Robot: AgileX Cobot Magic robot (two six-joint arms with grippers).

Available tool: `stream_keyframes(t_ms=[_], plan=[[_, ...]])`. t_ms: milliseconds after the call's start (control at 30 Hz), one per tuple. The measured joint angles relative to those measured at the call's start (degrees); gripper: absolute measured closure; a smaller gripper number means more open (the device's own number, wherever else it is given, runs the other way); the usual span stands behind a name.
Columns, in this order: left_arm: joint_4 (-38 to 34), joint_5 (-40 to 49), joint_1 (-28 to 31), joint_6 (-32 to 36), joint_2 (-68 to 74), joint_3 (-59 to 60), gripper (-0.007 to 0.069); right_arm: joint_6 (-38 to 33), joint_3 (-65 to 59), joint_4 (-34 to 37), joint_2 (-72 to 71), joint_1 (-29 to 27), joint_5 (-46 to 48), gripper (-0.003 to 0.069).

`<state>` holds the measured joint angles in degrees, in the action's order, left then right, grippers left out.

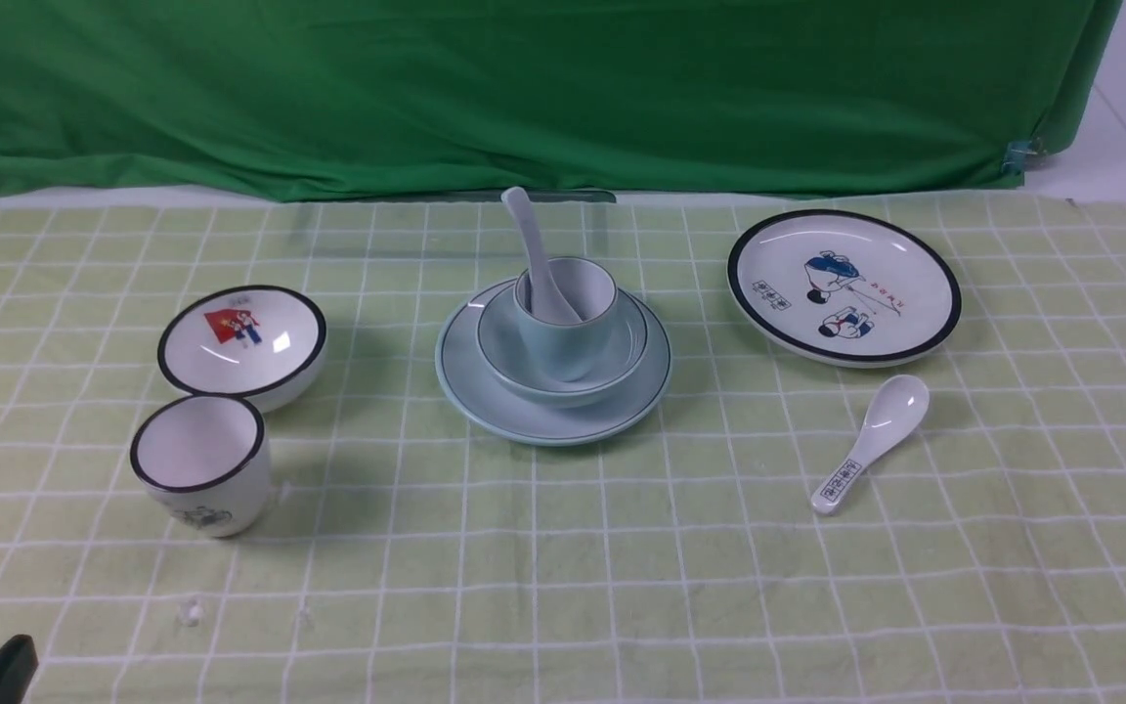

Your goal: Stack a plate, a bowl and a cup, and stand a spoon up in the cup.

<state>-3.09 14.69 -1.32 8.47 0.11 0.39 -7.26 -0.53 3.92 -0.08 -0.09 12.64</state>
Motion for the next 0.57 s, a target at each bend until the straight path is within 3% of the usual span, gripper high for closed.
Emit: stream_keyframes(t_ms=[567], plan=[[0.0,0.0,0.0,0.0,0.0,0.0,0.0455,0.0,0.0,0.0,0.0,0.0,0.0,0.0422]])
